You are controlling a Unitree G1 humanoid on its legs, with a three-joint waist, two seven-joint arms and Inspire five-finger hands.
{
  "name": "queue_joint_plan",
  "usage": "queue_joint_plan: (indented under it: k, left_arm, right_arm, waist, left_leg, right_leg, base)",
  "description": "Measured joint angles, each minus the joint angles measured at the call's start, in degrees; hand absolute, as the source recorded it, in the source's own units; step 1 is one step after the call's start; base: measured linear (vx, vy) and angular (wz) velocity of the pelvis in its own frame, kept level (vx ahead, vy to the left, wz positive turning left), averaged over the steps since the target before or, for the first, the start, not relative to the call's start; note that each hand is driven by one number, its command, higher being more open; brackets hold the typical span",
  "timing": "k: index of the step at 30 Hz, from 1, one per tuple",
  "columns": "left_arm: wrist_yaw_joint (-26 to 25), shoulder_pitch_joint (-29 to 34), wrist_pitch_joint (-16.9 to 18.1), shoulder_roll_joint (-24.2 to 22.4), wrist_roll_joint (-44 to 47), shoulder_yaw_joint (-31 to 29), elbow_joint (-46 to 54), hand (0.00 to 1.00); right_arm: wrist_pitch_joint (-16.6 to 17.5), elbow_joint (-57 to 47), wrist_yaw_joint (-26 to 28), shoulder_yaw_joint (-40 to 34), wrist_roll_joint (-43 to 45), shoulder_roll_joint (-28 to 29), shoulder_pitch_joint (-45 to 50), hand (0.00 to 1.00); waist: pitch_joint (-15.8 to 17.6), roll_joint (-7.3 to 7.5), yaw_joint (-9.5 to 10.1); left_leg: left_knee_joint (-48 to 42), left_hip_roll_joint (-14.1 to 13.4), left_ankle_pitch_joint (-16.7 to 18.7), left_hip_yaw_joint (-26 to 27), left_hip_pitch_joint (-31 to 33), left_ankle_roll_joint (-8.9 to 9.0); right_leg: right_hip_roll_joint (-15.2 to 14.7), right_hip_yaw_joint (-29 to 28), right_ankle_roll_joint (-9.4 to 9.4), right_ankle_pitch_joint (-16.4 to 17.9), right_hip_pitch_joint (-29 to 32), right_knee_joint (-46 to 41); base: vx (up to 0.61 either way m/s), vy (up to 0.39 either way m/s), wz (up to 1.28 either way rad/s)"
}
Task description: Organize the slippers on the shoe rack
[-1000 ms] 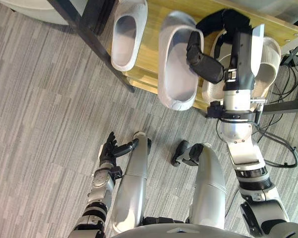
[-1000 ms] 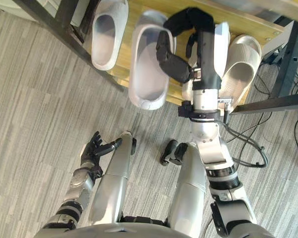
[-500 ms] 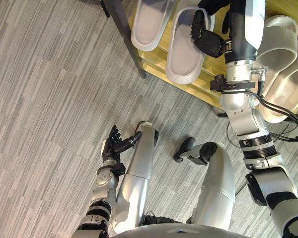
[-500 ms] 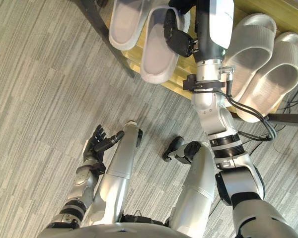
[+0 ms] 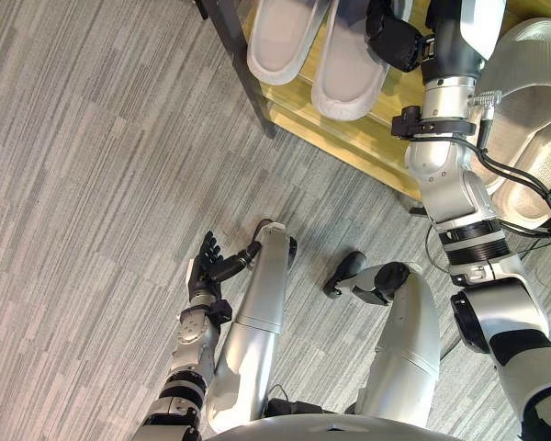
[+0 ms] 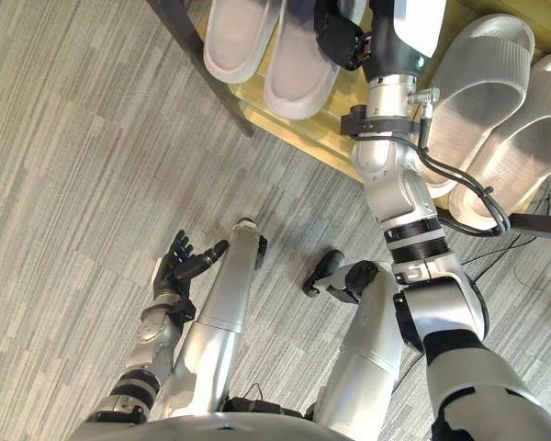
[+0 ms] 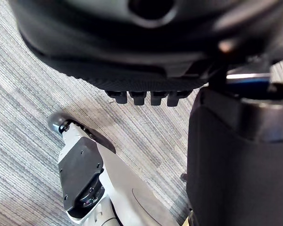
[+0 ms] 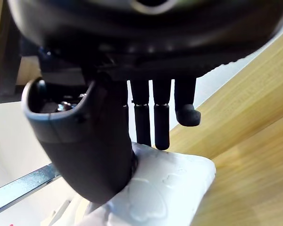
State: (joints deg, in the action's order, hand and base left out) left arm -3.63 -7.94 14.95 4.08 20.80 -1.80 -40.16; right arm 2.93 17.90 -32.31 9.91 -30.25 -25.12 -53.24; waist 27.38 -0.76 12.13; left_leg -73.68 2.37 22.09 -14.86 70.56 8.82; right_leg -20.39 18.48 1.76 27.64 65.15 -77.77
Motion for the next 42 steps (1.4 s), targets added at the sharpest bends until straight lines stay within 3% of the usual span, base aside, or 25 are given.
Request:
queue_joint_plan:
  k: [7, 15, 37, 42]
  left_arm:
    - [-0.73, -0.13, -0.07, 0.12, 0.00, 1.03, -0.02, 1.00]
    - [-1.37, -0.14, -0.81, 0.22, -0.01, 1.10, -0.40, 1.00]
    - [-2.49, -0.14, -1.95, 0.42, -0.03, 0.41, -1.58, 1.00]
    - [-3.04, -0.05, -1.96, 0.79, -0.03, 0.08, -1.73, 1.00]
  right_arm:
    - [-2.26, 3.30, -0.97, 0.24, 0.01, 0.43, -1.19, 1.00]
    - [-2.30, 2.77, -1.51, 0.22, 1.26, 3.01, -0.60, 1.00]
    - [-0.93, -12.99, 0.83, -2.88, 3.82, 5.23, 15.28, 1.00]
    - [0.56, -22.22, 0.43, -5.48, 5.89, 11.90, 23.03, 1.00]
  waist:
    - [-0.09, 0.12, 0.07]
    - [-0.53, 0.56, 0.00]
    - [-0.87, 1.15, -0.42]
    - [-1.06, 1.48, -0.79]
  left_leg:
    - [1.38, 0.96, -0.77, -0.43, -0.11, 0.49]
    - [2.92, 1.15, -1.42, -1.42, -1.00, 0.88]
    - [5.53, -0.24, -1.86, -1.53, -3.53, 0.96]
    - [5.96, -0.72, -1.85, -1.42, -3.77, 0.97]
  right_leg:
    - [-0.86, 0.55, 0.32, 0.29, -0.16, 0.20]
    - [-0.90, 1.81, 0.63, 0.39, -1.55, 1.25]
    - [0.56, 2.50, 0.49, 0.00, -4.03, 4.15]
    - [1.24, 2.36, 0.42, -0.29, -4.12, 4.82]
  base:
    - [0.05, -0.012, 0.09]
    - [0.05, -0.006, 0.06]
    - [0.05, 0.022, -0.01]
    - [0.03, 0.036, -0.05]
